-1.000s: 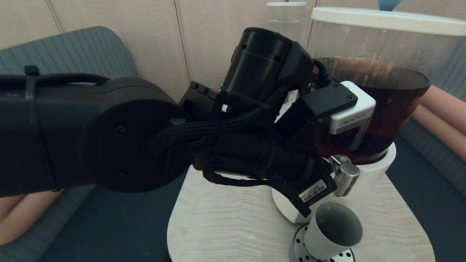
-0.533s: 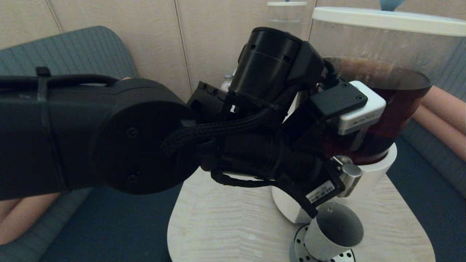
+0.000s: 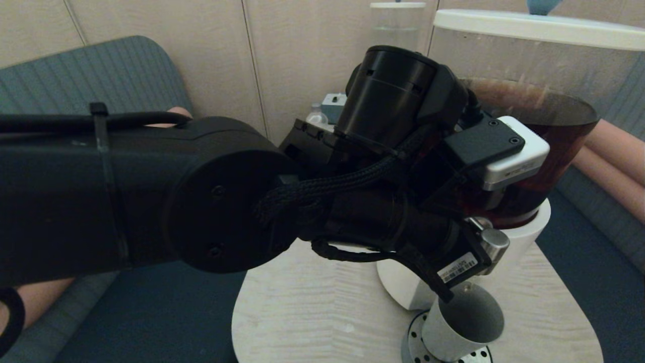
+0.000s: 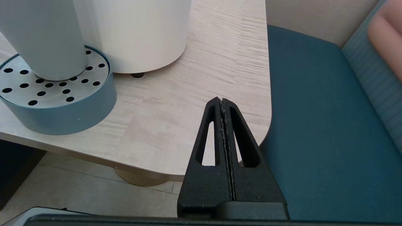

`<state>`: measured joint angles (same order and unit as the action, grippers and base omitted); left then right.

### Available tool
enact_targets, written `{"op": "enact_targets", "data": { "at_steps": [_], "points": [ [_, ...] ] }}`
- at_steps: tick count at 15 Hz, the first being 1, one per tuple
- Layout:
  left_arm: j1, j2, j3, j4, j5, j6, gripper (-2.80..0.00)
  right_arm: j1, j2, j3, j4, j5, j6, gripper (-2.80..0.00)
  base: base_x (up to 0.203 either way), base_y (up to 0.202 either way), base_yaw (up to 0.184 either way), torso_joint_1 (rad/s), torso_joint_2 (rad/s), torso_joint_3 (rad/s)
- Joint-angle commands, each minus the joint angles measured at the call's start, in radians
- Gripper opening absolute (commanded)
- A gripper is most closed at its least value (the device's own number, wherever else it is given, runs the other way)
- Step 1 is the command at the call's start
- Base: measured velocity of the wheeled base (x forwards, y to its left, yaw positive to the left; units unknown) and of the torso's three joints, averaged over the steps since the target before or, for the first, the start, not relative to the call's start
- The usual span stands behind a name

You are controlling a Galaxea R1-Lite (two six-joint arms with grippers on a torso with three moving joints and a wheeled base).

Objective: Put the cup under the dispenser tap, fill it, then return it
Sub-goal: Turn off the faucet

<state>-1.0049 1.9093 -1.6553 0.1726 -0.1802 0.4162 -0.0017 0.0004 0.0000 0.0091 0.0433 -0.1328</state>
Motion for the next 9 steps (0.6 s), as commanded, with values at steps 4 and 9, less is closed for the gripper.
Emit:
{"op": "enact_targets", "data": {
  "at_steps": [4, 9],
  "points": [
    [-0.008, 0.014, -0.009, -0.013, -0.002, 0.003, -2.8, 0.0, -0.003, 0.009, 0.0, 0.001, -0.001, -2.8, 0.0, 0.0, 0.0, 0.0, 0.0, 0.0],
    [-0.018, 0.027, -0.011, -0.05, -0.005, -0.017, -2.8, 0.0, -0.003, 0.009, 0.0, 0.001, -0.002, -2.8, 0.0, 0.0, 0.0, 0.0, 0.0, 0.0]
  ]
}}
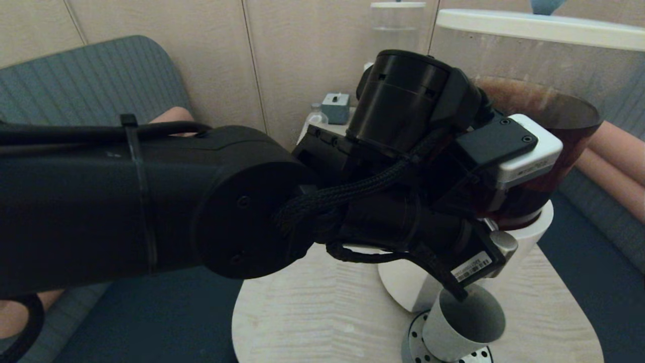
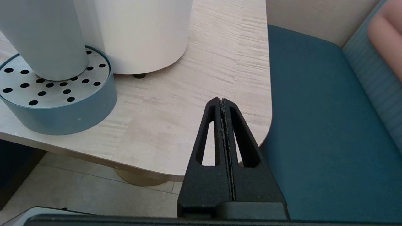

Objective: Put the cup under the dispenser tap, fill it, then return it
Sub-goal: Turn off the faucet

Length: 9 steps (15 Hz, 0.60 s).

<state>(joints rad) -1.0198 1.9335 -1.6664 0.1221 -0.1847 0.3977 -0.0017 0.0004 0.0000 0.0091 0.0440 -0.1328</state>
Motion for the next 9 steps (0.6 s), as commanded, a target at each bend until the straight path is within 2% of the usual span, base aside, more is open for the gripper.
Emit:
{"op": "enact_targets", "data": {
  "at_steps": [1, 9],
  "points": [
    [-0.005, 0.002, -0.001, 0.001, -0.001, -0.001, -2.8, 0.0, -0.003, 0.009, 0.0, 0.0, -0.001, -2.8, 0.0, 0.0, 0.0, 0.0, 0.0, 0.0],
    [-0.01, 0.013, 0.008, -0.048, 0.001, -0.013, -2.8, 0.0, -0.003, 0.011, 0.0, 0.0, -0.001, -2.8, 0.0, 0.0, 0.0, 0.0, 0.0, 0.0]
  ]
}}
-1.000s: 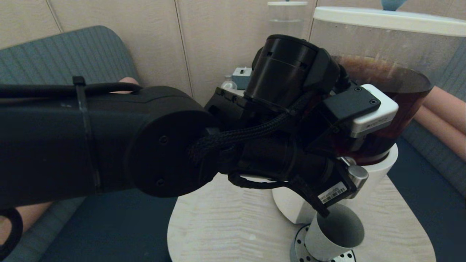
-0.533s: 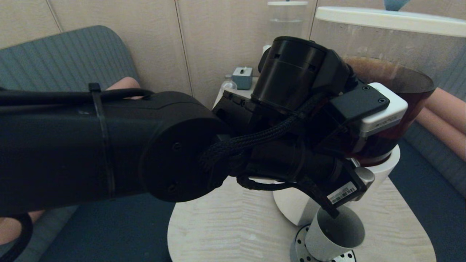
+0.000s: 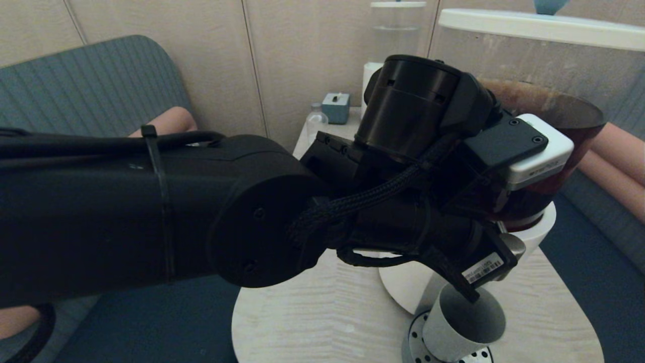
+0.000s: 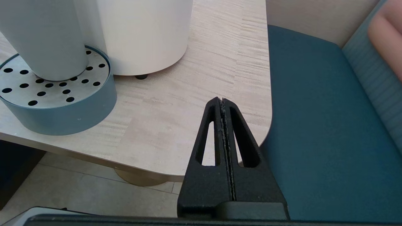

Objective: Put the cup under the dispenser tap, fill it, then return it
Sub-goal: Turn off the faucet, then place the cup next to the water dispenser

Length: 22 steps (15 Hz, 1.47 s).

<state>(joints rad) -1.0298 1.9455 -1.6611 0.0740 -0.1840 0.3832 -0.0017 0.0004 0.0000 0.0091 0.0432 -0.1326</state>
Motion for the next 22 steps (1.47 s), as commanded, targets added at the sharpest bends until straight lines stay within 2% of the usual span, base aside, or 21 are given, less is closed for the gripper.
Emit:
{"op": "enact_targets", "data": {
  "at_steps": [1, 7, 10, 18, 20, 22],
  "points": [
    [0.0, 0.0, 0.004, -0.001, 0.0, 0.002, -2.8, 0.0, -0.003, 0.009, 0.0, 0.001, -0.001, -2.8, 0.0, 0.0, 0.0, 0.0, 0.0, 0.0],
    [-0.003, -0.011, 0.041, -0.002, 0.008, 0.006, -2.8, 0.0, -0.003, 0.009, 0.0, 0.001, -0.001, -2.8, 0.0, 0.0, 0.0, 0.0, 0.0, 0.0],
    [-0.003, -0.034, 0.085, -0.003, 0.034, 0.006, -2.8, 0.0, -0.003, 0.011, 0.0, 0.001, -0.001, -2.8, 0.0, 0.0, 0.0, 0.0, 0.0, 0.0],
    [0.022, -0.178, 0.281, -0.003, 0.071, -0.001, -2.8, 0.0, -0.003, 0.01, 0.0, 0.001, -0.001, -2.8, 0.0, 0.0, 0.0, 0.0, 0.0, 0.0],
    [0.04, -0.224, 0.324, -0.003, 0.09, -0.017, -2.8, 0.0, -0.003, 0.011, 0.0, 0.001, -0.002, -2.8, 0.0, 0.0, 0.0, 0.0, 0.0, 0.0],
    [0.051, -0.287, 0.377, -0.003, 0.121, -0.066, -2.8, 0.0, -0.003, 0.009, 0.0, 0.001, -0.001, -2.8, 0.0, 0.0, 0.0, 0.0, 0.0, 0.0]
  ]
}}
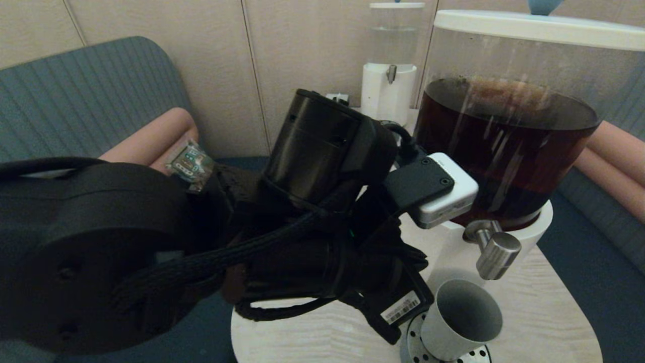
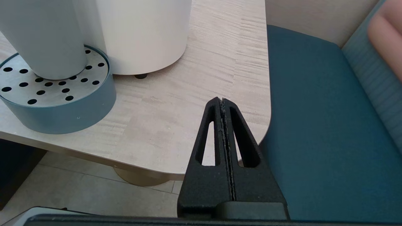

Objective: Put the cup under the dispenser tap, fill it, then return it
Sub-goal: Place the cup next to the water dispenser

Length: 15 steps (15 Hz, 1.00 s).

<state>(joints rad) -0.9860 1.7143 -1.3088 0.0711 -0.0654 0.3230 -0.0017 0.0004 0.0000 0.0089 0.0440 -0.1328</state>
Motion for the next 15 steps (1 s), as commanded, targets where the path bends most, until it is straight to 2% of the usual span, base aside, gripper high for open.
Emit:
{"op": "enact_targets", "data": {
  "at_steps": [1, 5, 7, 8, 10, 12, 15],
  "points": [
    [0.018, -0.099, 0.056, 0.0, 0.018, -0.044, -2.8, 0.0, -0.003, 0.01, 0.0, 0.0, -0.001, -2.8, 0.0, 0.0, 0.0, 0.0, 0.0, 0.0],
    [0.08, -0.272, 0.16, 0.0, 0.064, -0.217, -2.8, 0.0, -0.003, 0.01, 0.0, 0.0, -0.001, -2.8, 0.0, 0.0, 0.0, 0.0, 0.0, 0.0],
    [0.148, -0.357, 0.191, -0.021, 0.066, -0.255, -2.8, 0.0, -0.003, 0.01, 0.0, 0.0, -0.001, -2.8, 0.0, 0.0, 0.0, 0.0, 0.0, 0.0],
    [0.195, -0.402, 0.215, -0.067, 0.064, -0.262, -2.8, 0.0, -0.003, 0.01, 0.0, 0.0, -0.001, -2.8, 0.0, 0.0, 0.0, 0.0, 0.0, 0.0],
    [0.314, -0.49, 0.276, -0.176, 0.047, -0.266, -2.8, 0.0, -0.003, 0.011, 0.0, 0.0, -0.002, -2.8, 0.0, 0.0, 0.0, 0.0, 0.0, 0.0],
    [0.465, -0.578, 0.326, -0.253, -0.013, -0.267, -2.8, 0.0, -0.003, 0.009, 0.0, 0.0, -0.001, -2.8, 0.0, 0.0, 0.0, 0.0, 0.0, 0.0],
    [0.735, -0.719, 0.367, -0.327, -0.193, -0.273, -2.8, 0.0, -0.003, 0.01, 0.0, 0.0, -0.001, -2.8, 0.0, 0.0, 0.0, 0.0, 0.0, 0.0]
  ]
}}
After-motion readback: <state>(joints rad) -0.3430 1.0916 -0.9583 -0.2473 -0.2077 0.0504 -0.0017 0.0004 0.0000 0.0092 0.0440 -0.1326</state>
